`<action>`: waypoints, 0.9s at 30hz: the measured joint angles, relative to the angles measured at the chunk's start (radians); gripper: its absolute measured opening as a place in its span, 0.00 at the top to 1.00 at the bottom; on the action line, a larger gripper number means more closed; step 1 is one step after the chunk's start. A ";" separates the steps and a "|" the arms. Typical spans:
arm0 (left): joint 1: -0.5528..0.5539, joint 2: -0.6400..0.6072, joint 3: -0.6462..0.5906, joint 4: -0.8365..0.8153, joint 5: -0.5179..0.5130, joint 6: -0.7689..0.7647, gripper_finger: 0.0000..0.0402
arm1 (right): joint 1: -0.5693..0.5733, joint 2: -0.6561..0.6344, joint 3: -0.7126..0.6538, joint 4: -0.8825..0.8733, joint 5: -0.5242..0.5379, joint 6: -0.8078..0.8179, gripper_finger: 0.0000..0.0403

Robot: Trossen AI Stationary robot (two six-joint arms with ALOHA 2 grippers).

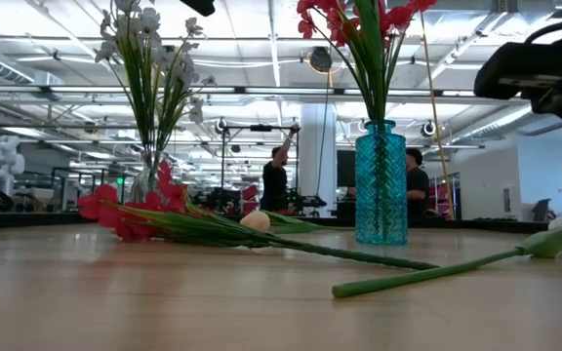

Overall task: Sort flowers into vase by color
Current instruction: Put the white tulip into the transparent vase

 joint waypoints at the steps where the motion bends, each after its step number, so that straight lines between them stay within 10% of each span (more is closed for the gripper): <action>1: 0.000 0.000 0.000 0.000 0.005 0.000 0.78 | 0.000 0.008 0.000 0.013 0.000 0.011 1.00; 27: 0.000 -0.001 0.000 0.063 0.042 -0.001 0.78 | 0.002 0.152 -0.001 0.271 0.020 -0.032 0.60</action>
